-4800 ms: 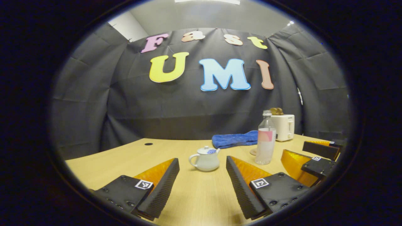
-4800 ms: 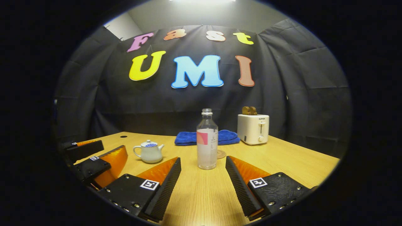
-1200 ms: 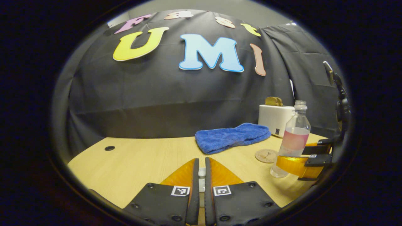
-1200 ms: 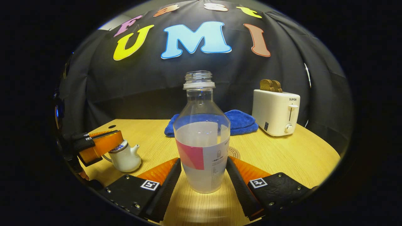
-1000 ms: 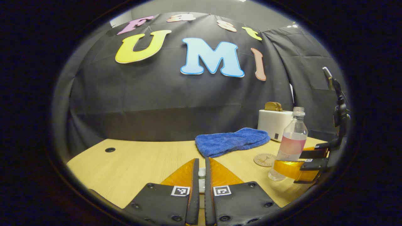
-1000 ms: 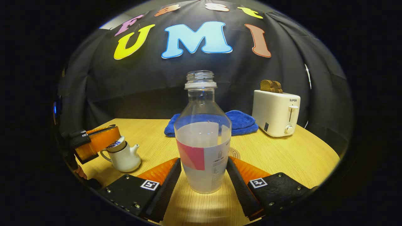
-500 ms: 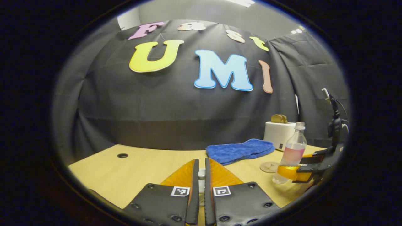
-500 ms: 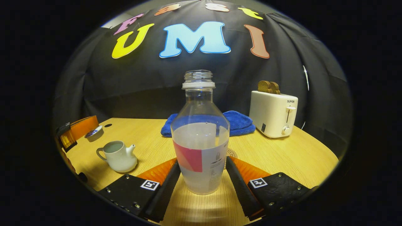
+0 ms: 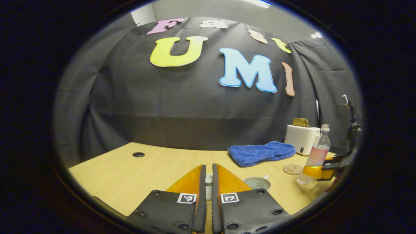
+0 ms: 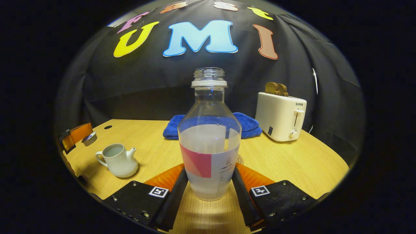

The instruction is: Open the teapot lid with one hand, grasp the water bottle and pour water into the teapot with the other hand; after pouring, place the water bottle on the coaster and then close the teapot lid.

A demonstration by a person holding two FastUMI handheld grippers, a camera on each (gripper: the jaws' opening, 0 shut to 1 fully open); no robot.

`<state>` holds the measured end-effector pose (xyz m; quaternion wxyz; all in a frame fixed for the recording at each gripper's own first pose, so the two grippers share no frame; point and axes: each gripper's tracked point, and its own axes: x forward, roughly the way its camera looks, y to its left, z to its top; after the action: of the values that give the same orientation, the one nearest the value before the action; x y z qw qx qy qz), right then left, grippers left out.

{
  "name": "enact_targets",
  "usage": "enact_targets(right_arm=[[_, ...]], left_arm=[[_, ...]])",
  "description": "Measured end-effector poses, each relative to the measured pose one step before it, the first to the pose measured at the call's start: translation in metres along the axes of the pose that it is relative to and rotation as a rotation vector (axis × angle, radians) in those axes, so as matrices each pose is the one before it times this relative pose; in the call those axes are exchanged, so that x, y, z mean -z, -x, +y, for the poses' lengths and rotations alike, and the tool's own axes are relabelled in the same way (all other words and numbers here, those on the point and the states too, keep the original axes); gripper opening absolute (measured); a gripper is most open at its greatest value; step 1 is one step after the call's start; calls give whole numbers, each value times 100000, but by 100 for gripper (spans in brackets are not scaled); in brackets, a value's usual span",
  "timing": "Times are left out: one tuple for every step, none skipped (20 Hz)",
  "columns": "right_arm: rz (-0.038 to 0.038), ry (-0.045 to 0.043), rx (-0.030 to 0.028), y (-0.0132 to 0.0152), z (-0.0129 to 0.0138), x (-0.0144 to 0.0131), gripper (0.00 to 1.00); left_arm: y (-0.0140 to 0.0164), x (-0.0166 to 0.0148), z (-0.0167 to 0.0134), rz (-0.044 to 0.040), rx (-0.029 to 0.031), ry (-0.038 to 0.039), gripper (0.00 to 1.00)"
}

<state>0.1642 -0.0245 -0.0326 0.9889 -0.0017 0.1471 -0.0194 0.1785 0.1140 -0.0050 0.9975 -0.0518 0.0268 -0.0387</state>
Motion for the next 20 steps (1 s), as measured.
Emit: enact_targets(right_arm=[[-154,359,446,32,20,-82,77],[-440,645,1160,17,-70,-34,77],[-701,1146,559,58,55,-215,75],[-699,1641,704,105,137,-41,75],[-1038,2009,781,137,119,-255,75],[-1010,2112,1232,24,45,-78,75],[-581,2553,709,53,201,-150,75],[-466,2832,858,-4,251,-84,75],[-379,2982,357,63,303,-162,75],[-341,3540,256,51,341,-44,75],[-445,3404,771,28,195,-191,75],[-317,3238,287,42,298,16,75],[95,3524,260,-33,313,-65,75],[248,3824,371,-17,260,65,75],[-147,3805,8,4,295,-149,75],[-123,4172,242,-37,257,-29,75],[-368,4672,364,-4,197,-123,75],[-338,4991,510,-20,270,21,75],[-511,5066,687,-72,218,-104,75],[-372,4818,547,9,277,56,75]], left_arm=[[-183,242,293,610,-586,-27,13],[38,198,172,726,34,694,13],[-51,3,-27,293,426,1499,14],[-11,92,-12,206,350,1228,14],[-61,-97,-44,11,76,656,14],[20,74,34,18,68,-16,14],[-55,-48,78,-152,80,132,13],[53,-36,-13,-219,390,268,14],[78,-88,-29,-76,-8,8,14],[-140,106,104,146,-117,-131,14],[-75,85,38,173,18,278,14],[-39,223,90,529,407,767,14],[-58,58,53,591,387,1211,13],[-87,266,168,552,222,1142,13],[-83,106,385,439,-167,1108,13],[-78,258,335,516,-362,919,14],[-56,8,327,392,-262,949,14],[-5,35,247,188,157,1103,14],[154,-93,141,136,327,1173,14],[-42,43,12,-244,357,788,14]])
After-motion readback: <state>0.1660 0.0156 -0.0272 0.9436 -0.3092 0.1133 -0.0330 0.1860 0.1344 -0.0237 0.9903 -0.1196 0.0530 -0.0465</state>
